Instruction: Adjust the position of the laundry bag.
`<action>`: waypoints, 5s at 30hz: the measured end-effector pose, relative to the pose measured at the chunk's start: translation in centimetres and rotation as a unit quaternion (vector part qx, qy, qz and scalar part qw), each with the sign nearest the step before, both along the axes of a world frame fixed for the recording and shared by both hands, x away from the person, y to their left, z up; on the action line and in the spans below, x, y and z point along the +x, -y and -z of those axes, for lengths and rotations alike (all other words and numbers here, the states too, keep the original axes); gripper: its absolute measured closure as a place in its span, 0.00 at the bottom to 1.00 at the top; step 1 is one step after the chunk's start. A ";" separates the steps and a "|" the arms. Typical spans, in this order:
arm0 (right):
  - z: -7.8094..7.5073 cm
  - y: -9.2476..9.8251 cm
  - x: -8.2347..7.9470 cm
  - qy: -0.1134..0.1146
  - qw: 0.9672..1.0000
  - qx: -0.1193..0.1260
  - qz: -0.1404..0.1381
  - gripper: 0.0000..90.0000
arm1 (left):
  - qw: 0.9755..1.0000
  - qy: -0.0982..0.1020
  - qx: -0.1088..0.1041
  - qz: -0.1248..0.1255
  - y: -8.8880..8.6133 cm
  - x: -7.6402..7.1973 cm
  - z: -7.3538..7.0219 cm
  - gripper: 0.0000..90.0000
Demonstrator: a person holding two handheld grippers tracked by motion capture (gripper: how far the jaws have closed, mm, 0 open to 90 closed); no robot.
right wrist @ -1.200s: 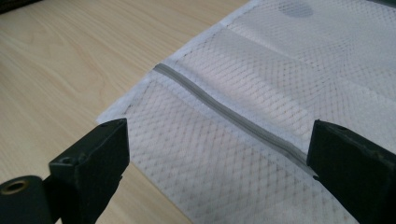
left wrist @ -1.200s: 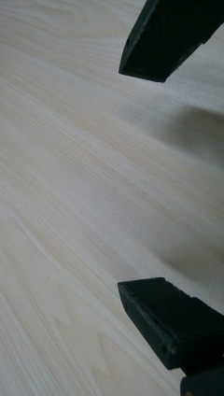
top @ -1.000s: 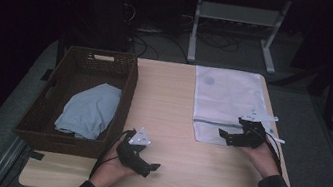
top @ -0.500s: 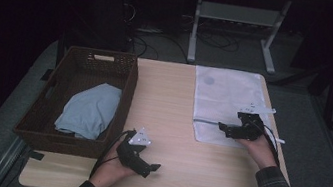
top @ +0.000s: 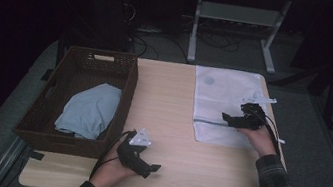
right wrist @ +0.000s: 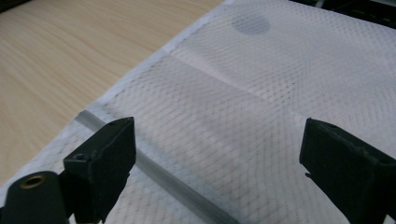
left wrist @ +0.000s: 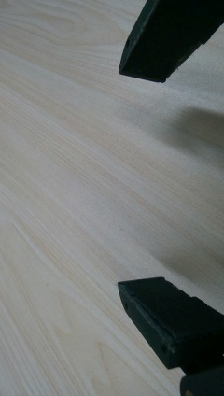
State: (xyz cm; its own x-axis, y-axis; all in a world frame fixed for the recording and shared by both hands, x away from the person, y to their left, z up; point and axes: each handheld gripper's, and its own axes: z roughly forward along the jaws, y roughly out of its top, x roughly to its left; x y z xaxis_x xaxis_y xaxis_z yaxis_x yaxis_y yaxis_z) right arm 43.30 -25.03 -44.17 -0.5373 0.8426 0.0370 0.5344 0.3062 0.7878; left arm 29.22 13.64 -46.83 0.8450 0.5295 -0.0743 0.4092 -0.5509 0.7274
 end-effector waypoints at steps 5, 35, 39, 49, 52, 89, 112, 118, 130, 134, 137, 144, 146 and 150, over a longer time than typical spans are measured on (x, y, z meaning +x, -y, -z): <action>0.8 0.5 1.1 0.003 1.000 0.023 0.020 0.16 | 1.000 0.000 -0.001 0.001 0.0 0.0 0.0 0.00; 1.5 1.0 6.8 -0.051 0.997 -0.037 0.038 0.99 | 1.000 -0.005 -0.011 0.008 0.3 -0.2 0.0 0.00; 1.9 0.8 7.0 -0.052 0.997 -0.039 0.038 0.99 | 1.000 -0.006 -0.010 0.006 0.2 -0.2 0.0 0.00; 2.9 0.8 7.3 -0.072 0.995 -0.055 0.037 1.00 | 1.000 -0.007 -0.012 0.008 0.3 -0.2 0.0 0.00; 2.8 0.8 7.2 -0.074 0.995 -0.055 0.033 1.00 | 1.000 -0.006 -0.012 0.009 0.2 -0.2 0.0 0.00; 2.7 0.8 2.9 -0.090 0.995 -0.040 0.018 1.00 | 1.000 -0.005 -0.007 0.008 0.2 -0.3 0.0 0.00; 2.5 1.0 -0.6 -0.096 0.994 -0.048 0.021 0.99 | 1.000 -0.008 -0.012 0.007 0.0 -0.4 0.1 0.00; 2.5 1.2 -1.4 -0.092 0.994 -0.052 0.025 0.99 | 1.000 -0.008 -0.015 0.007 0.0 -0.4 0.1 0.00; 2.3 0.8 -3.2 -0.105 0.992 -0.060 0.023 0.99 | 1.000 -0.009 -0.017 0.008 -0.1 -0.6 0.1 0.00; 2.2 0.3 -4.1 -0.104 0.992 -0.069 0.014 0.99 | 1.000 -0.009 -0.017 0.008 0.0 -0.6 0.0 0.00; 2.1 0.2 -4.7 -0.105 0.992 -0.073 0.010 1.00 | 1.000 -0.007 -0.014 0.011 0.1 -0.6 0.0 0.00; 2.1 -0.1 -5.2 -0.103 0.992 -0.079 0.002 1.00 | 1.000 -0.008 -0.014 0.014 0.3 -0.6 0.1 0.00; 2.1 -0.2 -5.2 -0.104 0.992 -0.077 0.000 1.00 | 1.000 -0.008 -0.014 0.015 0.3 -0.6 0.1 0.00; 2.1 -0.5 -5.2 -0.104 0.992 -0.077 -0.006 1.00 | 1.000 -0.007 -0.012 0.016 0.3 -0.7 0.1 0.00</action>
State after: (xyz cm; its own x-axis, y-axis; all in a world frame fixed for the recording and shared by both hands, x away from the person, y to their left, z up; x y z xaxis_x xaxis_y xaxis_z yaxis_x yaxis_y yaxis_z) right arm 38.08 -24.49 -46.27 -0.5410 0.8408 0.0200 0.6762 0.4207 0.6048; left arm 28.52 13.34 -46.89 0.8603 0.5001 -0.0986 0.4019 -0.5465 0.7347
